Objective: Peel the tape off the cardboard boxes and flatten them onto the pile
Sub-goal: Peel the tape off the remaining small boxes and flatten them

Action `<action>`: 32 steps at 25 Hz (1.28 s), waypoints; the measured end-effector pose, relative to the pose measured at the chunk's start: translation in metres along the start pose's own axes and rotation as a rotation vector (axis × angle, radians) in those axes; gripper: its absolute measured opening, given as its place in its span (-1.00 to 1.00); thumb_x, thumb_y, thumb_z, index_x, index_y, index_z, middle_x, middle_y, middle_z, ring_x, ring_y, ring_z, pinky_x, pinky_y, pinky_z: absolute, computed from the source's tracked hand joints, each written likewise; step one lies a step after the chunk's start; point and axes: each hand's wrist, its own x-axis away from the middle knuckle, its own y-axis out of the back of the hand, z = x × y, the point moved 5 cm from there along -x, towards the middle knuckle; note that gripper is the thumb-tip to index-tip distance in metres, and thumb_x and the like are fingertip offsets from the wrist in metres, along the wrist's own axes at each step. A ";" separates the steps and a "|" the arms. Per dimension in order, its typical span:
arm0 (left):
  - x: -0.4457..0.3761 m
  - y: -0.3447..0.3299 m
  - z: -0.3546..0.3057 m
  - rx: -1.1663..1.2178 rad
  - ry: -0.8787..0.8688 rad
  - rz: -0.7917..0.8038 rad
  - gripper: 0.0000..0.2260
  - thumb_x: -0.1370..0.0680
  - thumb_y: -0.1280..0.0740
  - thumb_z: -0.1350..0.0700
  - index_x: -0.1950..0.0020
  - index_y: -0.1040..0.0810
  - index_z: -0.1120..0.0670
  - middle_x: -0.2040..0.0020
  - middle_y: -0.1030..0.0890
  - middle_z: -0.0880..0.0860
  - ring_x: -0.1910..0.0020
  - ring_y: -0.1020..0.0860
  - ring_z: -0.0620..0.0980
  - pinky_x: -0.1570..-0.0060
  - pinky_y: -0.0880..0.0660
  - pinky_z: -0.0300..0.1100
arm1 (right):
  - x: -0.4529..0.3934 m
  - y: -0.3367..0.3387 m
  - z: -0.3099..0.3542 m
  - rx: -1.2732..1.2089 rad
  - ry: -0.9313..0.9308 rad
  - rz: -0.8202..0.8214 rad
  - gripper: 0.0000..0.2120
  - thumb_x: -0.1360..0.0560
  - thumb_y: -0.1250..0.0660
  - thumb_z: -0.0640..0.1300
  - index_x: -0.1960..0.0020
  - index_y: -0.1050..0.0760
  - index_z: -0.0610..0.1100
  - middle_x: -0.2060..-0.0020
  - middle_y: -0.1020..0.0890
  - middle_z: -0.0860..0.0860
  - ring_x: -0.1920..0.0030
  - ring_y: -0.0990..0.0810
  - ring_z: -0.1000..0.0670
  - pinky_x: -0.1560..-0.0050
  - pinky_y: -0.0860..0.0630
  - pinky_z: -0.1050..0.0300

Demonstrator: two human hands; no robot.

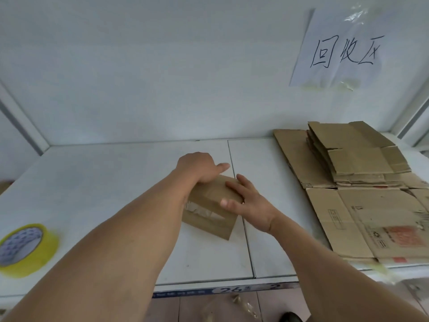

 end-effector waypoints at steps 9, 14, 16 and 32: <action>0.004 0.016 0.057 1.016 0.092 -0.083 -0.41 -0.49 -0.17 -0.42 0.07 -0.67 0.08 -0.01 -0.66 0.02 0.03 -0.62 -0.02 -0.10 -0.47 -0.09 | -0.045 0.024 0.019 -0.051 -0.198 0.030 -0.22 -0.16 -0.36 0.46 -0.23 -0.54 0.01 -0.13 -0.62 0.03 -0.14 -0.58 -0.02 -0.27 -0.46 -0.04; 0.011 0.030 0.038 0.715 0.011 -0.196 -0.35 -0.56 0.00 -0.39 0.17 -0.65 0.09 0.16 -0.65 -0.01 0.09 -0.59 -0.01 -0.03 -0.46 -0.08 | -0.038 0.032 0.028 0.011 -0.242 0.054 -0.41 -0.38 -0.30 0.39 -0.20 -0.54 -0.03 -0.07 -0.63 0.00 -0.08 -0.58 -0.03 -0.23 -0.51 -0.01; 0.014 0.046 0.038 0.412 -0.020 -0.388 -0.39 -0.60 0.02 -0.33 0.25 -0.54 0.11 0.24 -0.57 0.01 0.18 -0.56 0.04 0.16 -0.45 -0.08 | -0.038 0.032 0.031 0.040 -0.250 0.052 -0.44 -0.40 -0.28 0.40 -0.18 -0.54 0.00 -0.07 -0.61 0.01 -0.08 -0.57 -0.04 -0.22 -0.52 -0.01; -0.022 0.010 0.040 0.773 0.105 -0.250 -0.46 -0.50 -0.15 -0.40 0.02 -0.59 0.05 0.05 -0.62 -0.01 0.02 -0.56 0.04 -0.04 -0.51 -0.01 | -0.054 0.049 0.038 -0.005 -0.275 0.074 -0.35 -0.40 -0.17 0.48 -0.21 -0.56 0.03 -0.08 -0.66 0.01 -0.07 -0.64 -0.06 -0.07 -0.63 -0.02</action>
